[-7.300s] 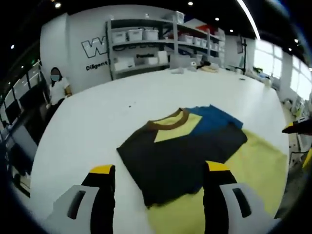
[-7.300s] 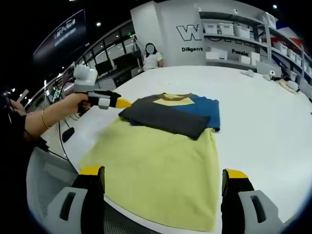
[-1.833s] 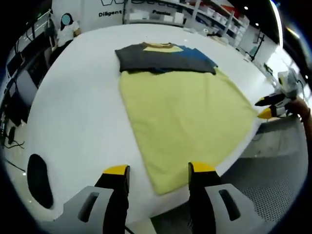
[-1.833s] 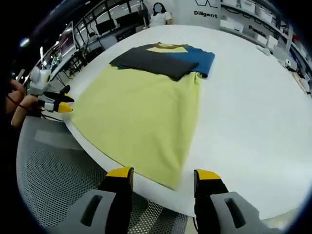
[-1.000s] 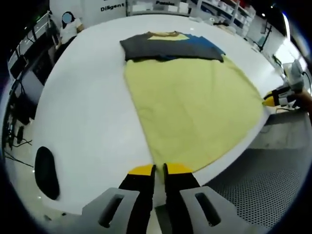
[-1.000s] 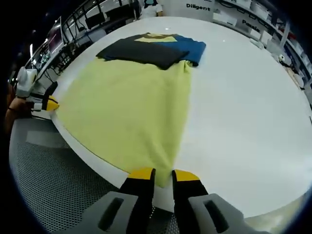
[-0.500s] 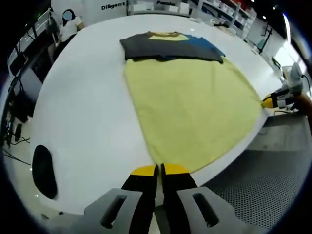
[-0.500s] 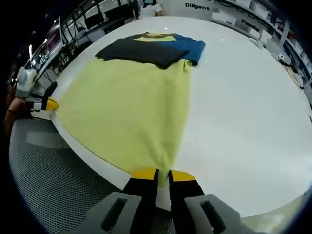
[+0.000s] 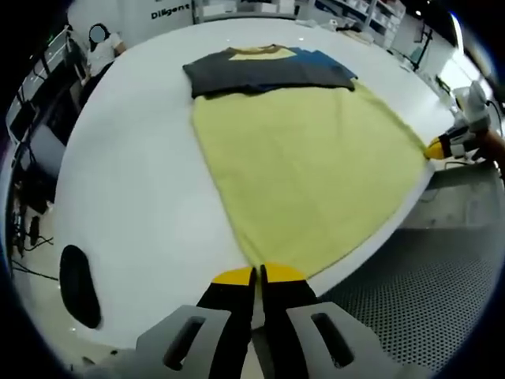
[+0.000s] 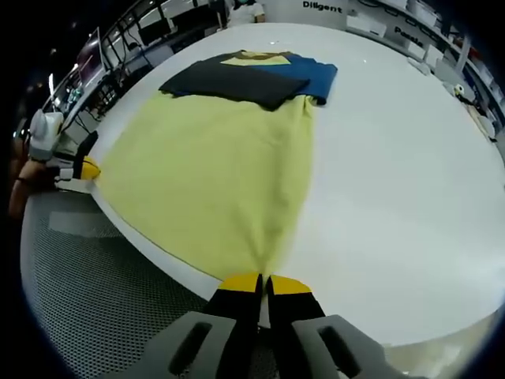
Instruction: Fold the garment on the visible template until the final outline fits inside the template.
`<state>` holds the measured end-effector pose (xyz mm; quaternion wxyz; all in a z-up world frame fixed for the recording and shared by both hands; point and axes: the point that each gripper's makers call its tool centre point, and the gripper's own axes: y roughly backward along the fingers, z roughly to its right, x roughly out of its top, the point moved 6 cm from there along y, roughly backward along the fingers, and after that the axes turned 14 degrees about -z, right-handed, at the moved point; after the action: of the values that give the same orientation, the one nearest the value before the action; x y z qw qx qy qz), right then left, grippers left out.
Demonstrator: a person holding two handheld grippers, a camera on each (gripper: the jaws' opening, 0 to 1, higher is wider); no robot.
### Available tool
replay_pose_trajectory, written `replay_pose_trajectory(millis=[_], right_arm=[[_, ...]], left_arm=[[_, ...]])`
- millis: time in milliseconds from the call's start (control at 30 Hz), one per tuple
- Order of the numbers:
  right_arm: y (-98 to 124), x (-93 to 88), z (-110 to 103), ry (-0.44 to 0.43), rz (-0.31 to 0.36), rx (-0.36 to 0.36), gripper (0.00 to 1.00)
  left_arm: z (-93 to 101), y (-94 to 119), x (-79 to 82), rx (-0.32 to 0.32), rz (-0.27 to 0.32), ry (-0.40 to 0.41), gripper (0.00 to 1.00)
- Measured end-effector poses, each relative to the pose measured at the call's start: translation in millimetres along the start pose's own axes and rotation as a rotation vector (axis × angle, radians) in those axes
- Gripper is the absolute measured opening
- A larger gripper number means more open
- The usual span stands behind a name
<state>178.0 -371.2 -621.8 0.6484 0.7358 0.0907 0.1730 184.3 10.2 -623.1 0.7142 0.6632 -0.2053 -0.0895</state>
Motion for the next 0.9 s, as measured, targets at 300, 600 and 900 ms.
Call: replay_pose_trajectory(millis=[300, 600, 900], right_arm=[[7, -6.6, -2, 0.009, -0.036, 0.004, 0.0], [9, -12.4, -4, 0.024, -0.081, 0.004, 0.0], [10, -18.3, -7, 0.008, -0.101, 0.016, 0.0]], left_arm=[[5.2, 2, -6.2, -0.011, -0.041, -0.041, 0.01], [9.0, 3, -13.1, -0.034, -0.066, -0.022, 0.01], [10.1, 4, -17.4, -0.043, -0.075, -0.01, 0.01]])
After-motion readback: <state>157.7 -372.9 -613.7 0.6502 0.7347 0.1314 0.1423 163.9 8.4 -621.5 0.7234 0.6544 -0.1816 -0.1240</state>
